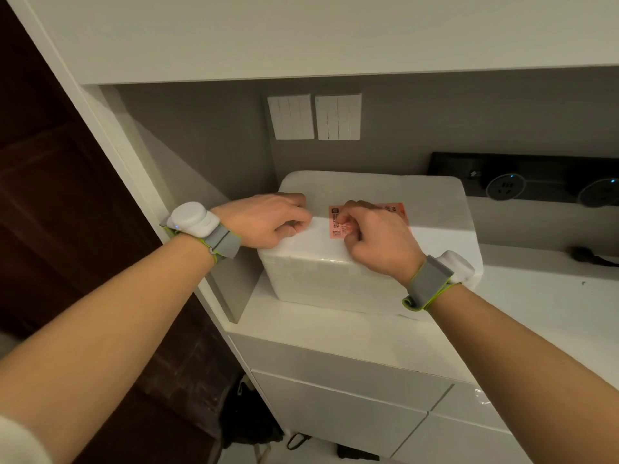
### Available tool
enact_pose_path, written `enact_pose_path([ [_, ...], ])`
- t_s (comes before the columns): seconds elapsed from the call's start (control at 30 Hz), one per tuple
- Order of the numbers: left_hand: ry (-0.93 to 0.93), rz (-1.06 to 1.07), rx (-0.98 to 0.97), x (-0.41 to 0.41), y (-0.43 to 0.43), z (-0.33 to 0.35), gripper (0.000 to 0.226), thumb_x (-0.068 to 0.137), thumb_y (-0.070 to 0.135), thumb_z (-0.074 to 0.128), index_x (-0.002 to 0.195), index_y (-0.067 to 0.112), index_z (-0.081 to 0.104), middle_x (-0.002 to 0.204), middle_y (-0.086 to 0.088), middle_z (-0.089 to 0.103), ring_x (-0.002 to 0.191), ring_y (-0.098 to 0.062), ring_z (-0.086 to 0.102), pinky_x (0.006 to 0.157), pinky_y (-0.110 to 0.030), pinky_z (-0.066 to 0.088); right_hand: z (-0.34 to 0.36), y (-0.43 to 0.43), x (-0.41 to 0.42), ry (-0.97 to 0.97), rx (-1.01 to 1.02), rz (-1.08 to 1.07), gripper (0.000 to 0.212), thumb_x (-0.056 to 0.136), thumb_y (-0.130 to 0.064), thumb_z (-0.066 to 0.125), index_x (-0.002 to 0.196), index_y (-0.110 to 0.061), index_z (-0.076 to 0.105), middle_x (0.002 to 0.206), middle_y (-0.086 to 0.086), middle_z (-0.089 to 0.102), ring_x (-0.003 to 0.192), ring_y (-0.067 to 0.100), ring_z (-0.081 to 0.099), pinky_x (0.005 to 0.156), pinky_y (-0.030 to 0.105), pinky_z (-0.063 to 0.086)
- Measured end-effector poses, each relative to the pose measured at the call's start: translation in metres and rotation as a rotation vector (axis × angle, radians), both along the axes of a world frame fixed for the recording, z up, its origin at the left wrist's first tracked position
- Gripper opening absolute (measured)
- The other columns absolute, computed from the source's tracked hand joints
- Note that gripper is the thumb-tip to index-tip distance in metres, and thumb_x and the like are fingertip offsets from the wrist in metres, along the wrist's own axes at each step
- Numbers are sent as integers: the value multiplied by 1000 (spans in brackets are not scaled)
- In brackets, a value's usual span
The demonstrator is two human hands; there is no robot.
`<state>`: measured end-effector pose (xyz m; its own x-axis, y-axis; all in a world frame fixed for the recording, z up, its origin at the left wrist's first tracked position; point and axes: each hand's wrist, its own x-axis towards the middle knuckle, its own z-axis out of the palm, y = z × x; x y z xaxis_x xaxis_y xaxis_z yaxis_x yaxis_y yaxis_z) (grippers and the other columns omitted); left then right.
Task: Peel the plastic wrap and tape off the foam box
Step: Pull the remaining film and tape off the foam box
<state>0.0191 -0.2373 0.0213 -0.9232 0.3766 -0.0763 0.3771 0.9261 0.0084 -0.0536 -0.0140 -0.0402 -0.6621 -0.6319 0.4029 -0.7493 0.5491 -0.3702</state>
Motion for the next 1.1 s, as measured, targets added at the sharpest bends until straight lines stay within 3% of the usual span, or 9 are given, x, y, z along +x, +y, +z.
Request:
enact_pose_path([
  [0.63, 94, -35, 45, 9, -4, -8, 14, 92, 8, 48, 82, 18, 45, 93, 1, 45, 79, -19, 43, 72, -45, 43, -1, 0, -1, -2, -4, 9, 33, 81, -14, 53, 111, -21, 64, 106, 0, 68, 90, 27, 65, 73, 31, 49],
  [0.7, 152, 7, 105, 13, -8, -14, 12, 91, 8, 50, 94, 20, 51, 99, 3, 48, 87, -19, 46, 77, -43, 45, -1, 1, -1, -2, -4, 12, 32, 81, -13, 53, 111, -20, 64, 107, 0, 68, 91, 27, 65, 73, 31, 48],
  [0.83, 245, 28, 136, 24, -13, -31, 40, 95, 9, 51, 134, 19, 56, 128, 0, 52, 116, -19, 47, 101, -34, 40, 0, 0, -1, -2, 6, 18, 32, 83, -13, 52, 111, -20, 63, 108, 0, 68, 91, 27, 65, 74, 31, 49],
  [1.1, 386, 34, 180, 34, -7, -42, 26, 98, 13, 53, 119, 14, 68, 117, 0, 61, 104, -20, 52, 89, -38, 48, 2, 1, -1, -6, 12, 22, 31, 84, -13, 52, 113, -20, 63, 111, 1, 68, 94, 26, 65, 79, 35, 53],
])
